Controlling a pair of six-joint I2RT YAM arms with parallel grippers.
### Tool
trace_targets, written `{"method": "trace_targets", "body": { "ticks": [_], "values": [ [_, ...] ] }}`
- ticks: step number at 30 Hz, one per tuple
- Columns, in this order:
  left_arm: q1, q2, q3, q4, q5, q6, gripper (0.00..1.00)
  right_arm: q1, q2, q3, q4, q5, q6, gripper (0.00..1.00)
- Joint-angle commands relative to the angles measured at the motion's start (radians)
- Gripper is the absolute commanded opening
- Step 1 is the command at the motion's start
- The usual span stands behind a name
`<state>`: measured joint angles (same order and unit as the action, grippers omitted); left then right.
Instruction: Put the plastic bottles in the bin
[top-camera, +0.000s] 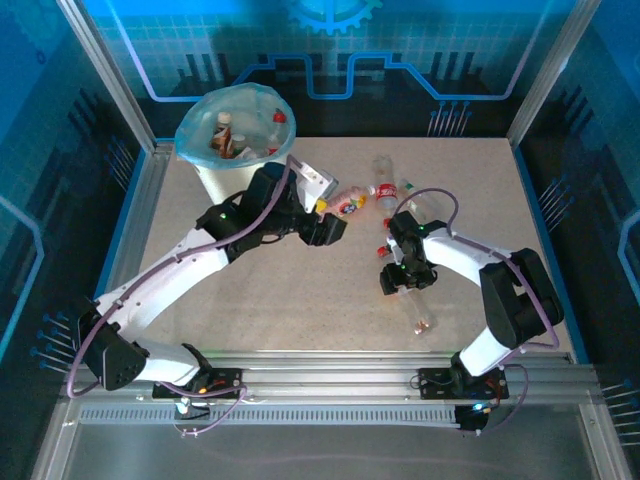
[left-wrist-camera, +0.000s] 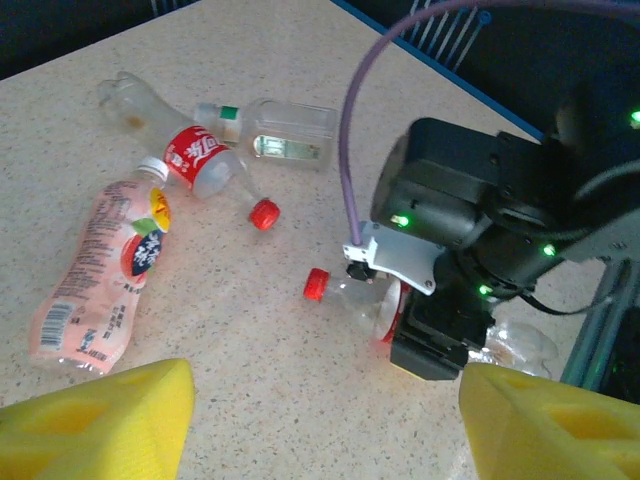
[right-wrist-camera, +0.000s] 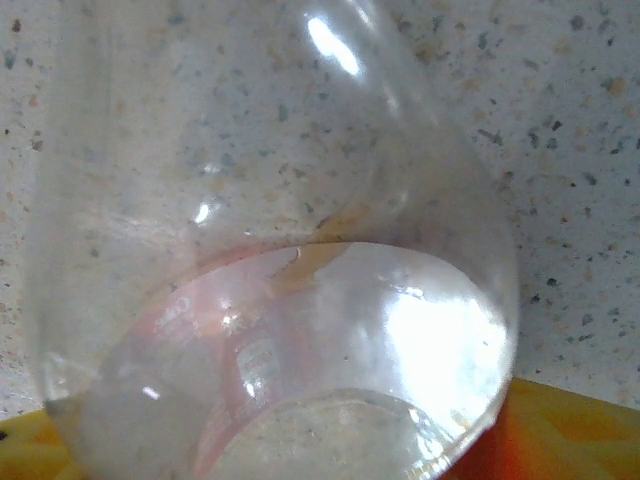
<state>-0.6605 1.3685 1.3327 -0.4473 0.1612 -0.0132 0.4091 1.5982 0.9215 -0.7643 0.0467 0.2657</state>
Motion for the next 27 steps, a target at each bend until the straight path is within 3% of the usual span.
{"method": "trace_targets", "body": {
  "ticks": [1, 10, 18, 27],
  "values": [
    [0.02, -0.014, 0.025, 0.004, -0.009, -0.056, 0.72, 0.021, -0.046, -0.015, 0.005, 0.015, 0.022, 0.65],
    [0.067, -0.023, 0.051, 0.005, 0.116, -0.165, 0.72, 0.144, -0.346, 0.014, 0.043, -0.056, -0.017, 0.61],
    [0.074, -0.019, 0.059, 0.065, 0.354, -0.254, 0.74, 0.205, -0.61, 0.009, 0.258, -0.29, -0.02, 0.57],
    [0.071, -0.01, 0.032, 0.208, 0.597, -0.373, 0.7, 0.277, -0.638, 0.045, 0.304, -0.342, -0.033, 0.58]
  ]
}}
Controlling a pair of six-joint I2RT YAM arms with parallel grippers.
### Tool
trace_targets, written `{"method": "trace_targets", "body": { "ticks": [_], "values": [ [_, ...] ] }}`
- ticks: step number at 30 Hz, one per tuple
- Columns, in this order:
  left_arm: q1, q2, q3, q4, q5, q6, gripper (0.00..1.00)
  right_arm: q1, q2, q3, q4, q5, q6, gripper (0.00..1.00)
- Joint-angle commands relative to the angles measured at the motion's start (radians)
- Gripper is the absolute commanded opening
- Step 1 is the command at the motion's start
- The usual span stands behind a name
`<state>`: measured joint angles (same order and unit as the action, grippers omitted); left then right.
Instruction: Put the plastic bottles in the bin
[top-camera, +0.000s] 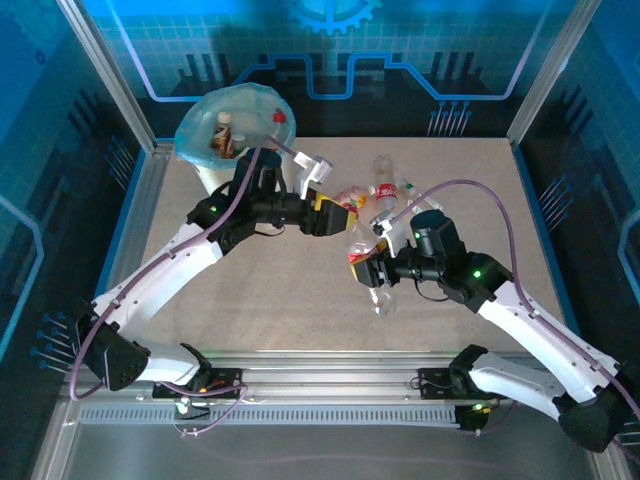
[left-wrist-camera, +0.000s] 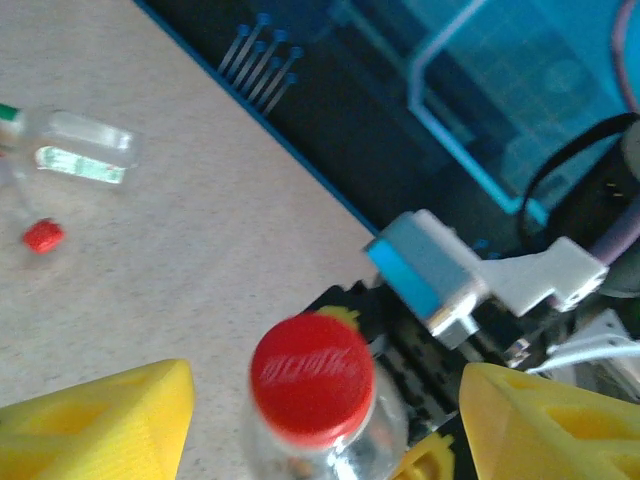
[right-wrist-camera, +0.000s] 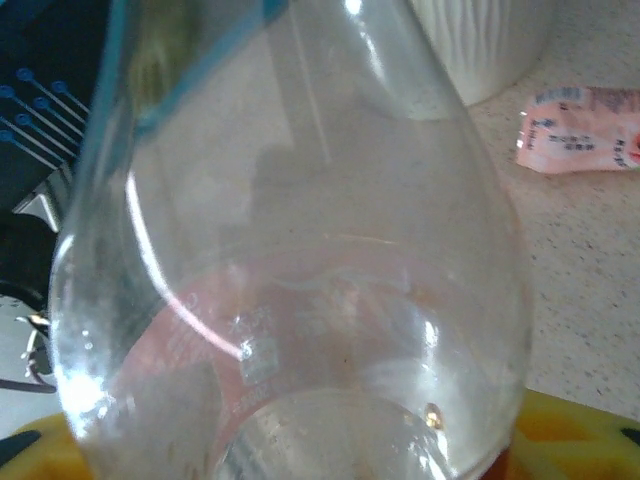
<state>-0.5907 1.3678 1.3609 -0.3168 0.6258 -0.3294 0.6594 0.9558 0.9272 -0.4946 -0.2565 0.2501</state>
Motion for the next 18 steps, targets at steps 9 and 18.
{"method": "trace_targets", "body": {
  "ticks": [9, 18],
  "values": [
    [-0.029, 0.008, 0.017, 0.017, 0.116, 0.012, 0.55, 0.069, 0.03, 0.073, 0.063, -0.032, -0.015, 0.59],
    [-0.036, 0.009, 0.03, -0.034, 0.056, 0.061, 0.53, 0.072, 0.025, 0.07, 0.105, -0.007, -0.002, 0.59]
  ]
}}
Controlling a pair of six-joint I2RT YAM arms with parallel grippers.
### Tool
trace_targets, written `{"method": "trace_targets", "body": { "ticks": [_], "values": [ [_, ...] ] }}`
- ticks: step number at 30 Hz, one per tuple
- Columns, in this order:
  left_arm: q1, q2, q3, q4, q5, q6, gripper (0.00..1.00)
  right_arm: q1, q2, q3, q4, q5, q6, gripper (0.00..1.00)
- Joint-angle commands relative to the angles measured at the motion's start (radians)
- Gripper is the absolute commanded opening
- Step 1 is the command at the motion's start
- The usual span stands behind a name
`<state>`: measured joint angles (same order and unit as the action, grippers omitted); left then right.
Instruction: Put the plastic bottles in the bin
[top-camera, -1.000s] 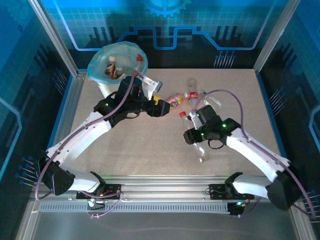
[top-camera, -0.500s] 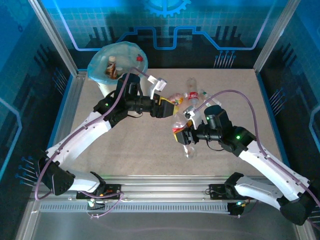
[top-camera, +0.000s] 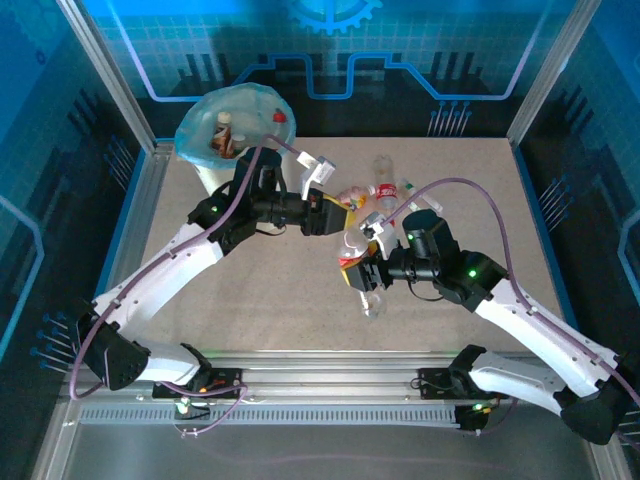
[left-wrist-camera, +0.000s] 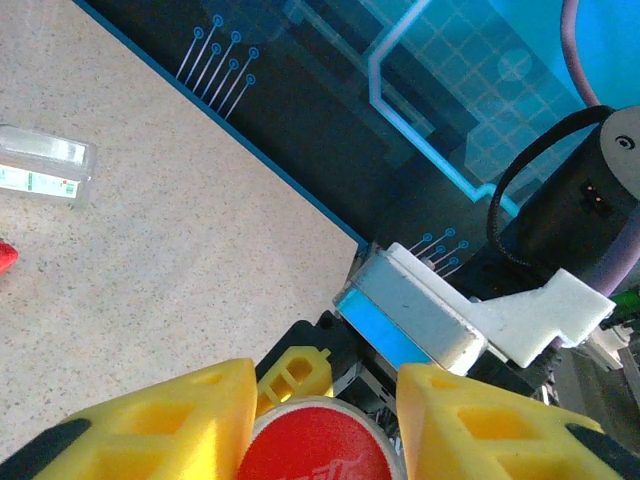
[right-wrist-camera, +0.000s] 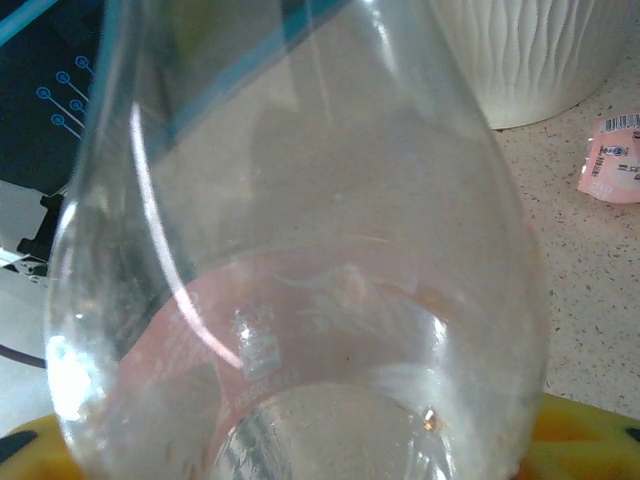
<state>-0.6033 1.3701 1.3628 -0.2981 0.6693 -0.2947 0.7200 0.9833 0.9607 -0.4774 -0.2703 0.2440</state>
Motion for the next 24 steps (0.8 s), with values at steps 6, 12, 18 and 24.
{"method": "trace_targets", "body": {
  "ticks": [6, 12, 18, 24],
  "values": [
    [-0.023, 0.0, 0.024, -0.056, -0.013, 0.035, 0.56, 0.014, 0.003, 0.024, 0.1, 0.006, 0.009, 0.59],
    [-0.023, -0.009, 0.023, -0.054, -0.024, 0.046, 0.29, 0.024, 0.011, 0.015, 0.105, 0.019, 0.01, 0.6],
    [-0.019, -0.041, 0.032, -0.053, -0.129, 0.057, 0.19, 0.031, 0.012, 0.035, 0.1, 0.058, 0.024, 0.8],
    [0.06, -0.031, 0.22, -0.144, -0.284, 0.047, 0.1, 0.038, 0.03, 0.134, -0.016, 0.248, 0.026, 0.96]
  ]
}}
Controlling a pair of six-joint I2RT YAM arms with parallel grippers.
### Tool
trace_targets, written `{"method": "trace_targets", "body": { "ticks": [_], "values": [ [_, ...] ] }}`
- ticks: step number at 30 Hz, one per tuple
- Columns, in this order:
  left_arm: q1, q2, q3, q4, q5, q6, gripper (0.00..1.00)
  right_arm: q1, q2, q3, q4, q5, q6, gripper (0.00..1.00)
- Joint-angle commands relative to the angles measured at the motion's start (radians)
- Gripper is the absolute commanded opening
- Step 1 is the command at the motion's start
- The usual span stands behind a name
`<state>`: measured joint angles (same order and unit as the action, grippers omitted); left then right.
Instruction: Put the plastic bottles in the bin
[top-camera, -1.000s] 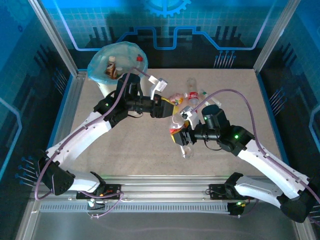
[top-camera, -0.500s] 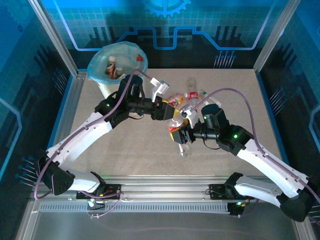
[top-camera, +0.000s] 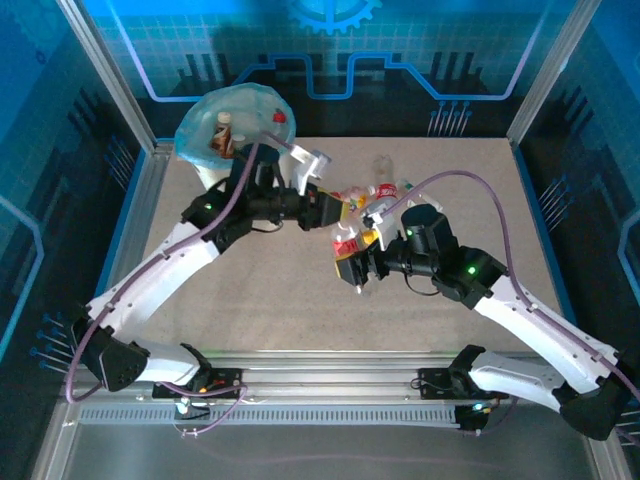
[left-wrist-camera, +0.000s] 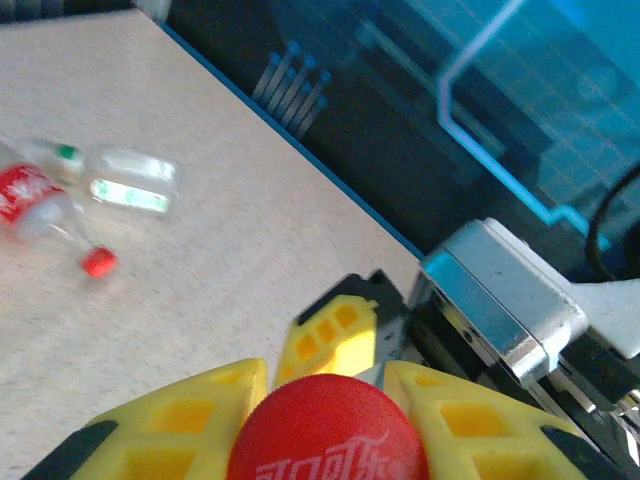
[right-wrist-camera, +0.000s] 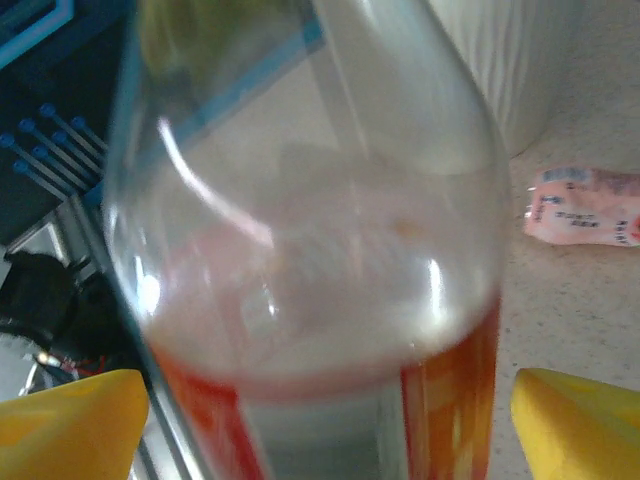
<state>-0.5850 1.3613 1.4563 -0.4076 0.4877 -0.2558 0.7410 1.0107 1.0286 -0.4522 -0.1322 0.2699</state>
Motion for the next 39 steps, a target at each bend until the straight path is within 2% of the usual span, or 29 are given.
{"method": "trace_targets", "body": {
  "ticks": [1, 6, 9, 13, 18, 25, 29, 39],
  "values": [
    [0.065, -0.012, 0.172, -0.063, -0.137, 0.01, 0.08, 0.017, 0.005, 0.082, -0.057, 0.133, -0.004, 0.96],
    [0.206, 0.046, 0.388, -0.15, -0.312, 0.044, 0.01, 0.018, 0.005, 0.096, -0.059, 0.152, -0.005, 0.97],
    [0.302, 0.09, 0.499, -0.174, -0.389, 0.064, 0.0, 0.02, 0.005, 0.097, -0.065, 0.153, 0.0, 0.96],
    [0.395, 0.17, 0.606, -0.172, -0.463, 0.115, 0.0, 0.021, 0.0, 0.093, -0.077, 0.164, 0.011, 0.96],
    [0.461, 0.296, 0.735, -0.218, -0.482, 0.162, 0.0, 0.023, -0.009, 0.101, -0.114, 0.169, 0.018, 0.96],
    [0.47, 0.375, 0.718, -0.255, -0.483, 0.228, 0.0, 0.023, -0.033, 0.085, -0.133, 0.189, 0.029, 0.95],
    [0.47, 0.371, 0.644, -0.258, -0.459, 0.244, 0.03, 0.022, -0.031, 0.074, -0.128, 0.193, 0.037, 0.95],
    [0.47, 0.374, 0.475, -0.265, -0.494, 0.318, 0.03, 0.024, 0.004, 0.078, -0.137, 0.189, 0.036, 0.95]
  ]
}}
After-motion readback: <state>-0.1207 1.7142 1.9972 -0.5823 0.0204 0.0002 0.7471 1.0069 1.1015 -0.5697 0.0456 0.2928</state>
